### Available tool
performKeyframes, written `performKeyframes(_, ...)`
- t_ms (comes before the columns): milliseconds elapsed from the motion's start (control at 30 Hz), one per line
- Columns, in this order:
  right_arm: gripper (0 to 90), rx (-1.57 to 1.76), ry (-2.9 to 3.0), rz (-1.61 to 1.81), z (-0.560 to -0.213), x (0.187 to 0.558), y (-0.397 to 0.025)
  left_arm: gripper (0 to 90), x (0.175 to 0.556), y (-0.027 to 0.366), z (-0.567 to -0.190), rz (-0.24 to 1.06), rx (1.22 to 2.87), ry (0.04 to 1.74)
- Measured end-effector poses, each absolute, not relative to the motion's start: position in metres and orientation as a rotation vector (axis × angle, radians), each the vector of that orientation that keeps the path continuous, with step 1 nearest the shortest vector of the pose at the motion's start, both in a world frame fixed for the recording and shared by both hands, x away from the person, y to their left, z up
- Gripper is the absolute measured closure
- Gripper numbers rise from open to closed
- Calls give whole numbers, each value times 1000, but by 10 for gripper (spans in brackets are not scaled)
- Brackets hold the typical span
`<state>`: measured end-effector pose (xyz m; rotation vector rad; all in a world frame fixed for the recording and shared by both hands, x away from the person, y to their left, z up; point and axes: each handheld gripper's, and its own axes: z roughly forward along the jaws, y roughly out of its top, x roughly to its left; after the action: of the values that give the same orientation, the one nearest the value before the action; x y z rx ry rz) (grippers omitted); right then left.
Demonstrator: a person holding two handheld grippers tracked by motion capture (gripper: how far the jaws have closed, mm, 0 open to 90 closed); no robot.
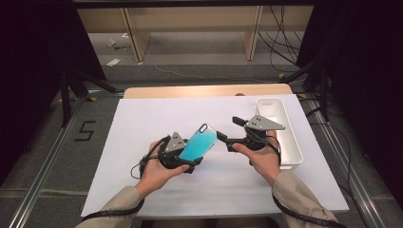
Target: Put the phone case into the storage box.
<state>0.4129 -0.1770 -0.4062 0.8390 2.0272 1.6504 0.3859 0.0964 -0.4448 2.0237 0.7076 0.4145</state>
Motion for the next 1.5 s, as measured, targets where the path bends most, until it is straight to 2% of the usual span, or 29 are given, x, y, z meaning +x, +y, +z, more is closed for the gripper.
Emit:
performKeyframes(1100, 220, 924, 2113, 1637, -420, 435, -141, 168, 380, 84, -445, 403, 2011, 680)
performKeyframes(1500, 376, 974, 2123, 1650, -423, 437, -138, 168, 380, 83, -445, 400, 2010, 674)
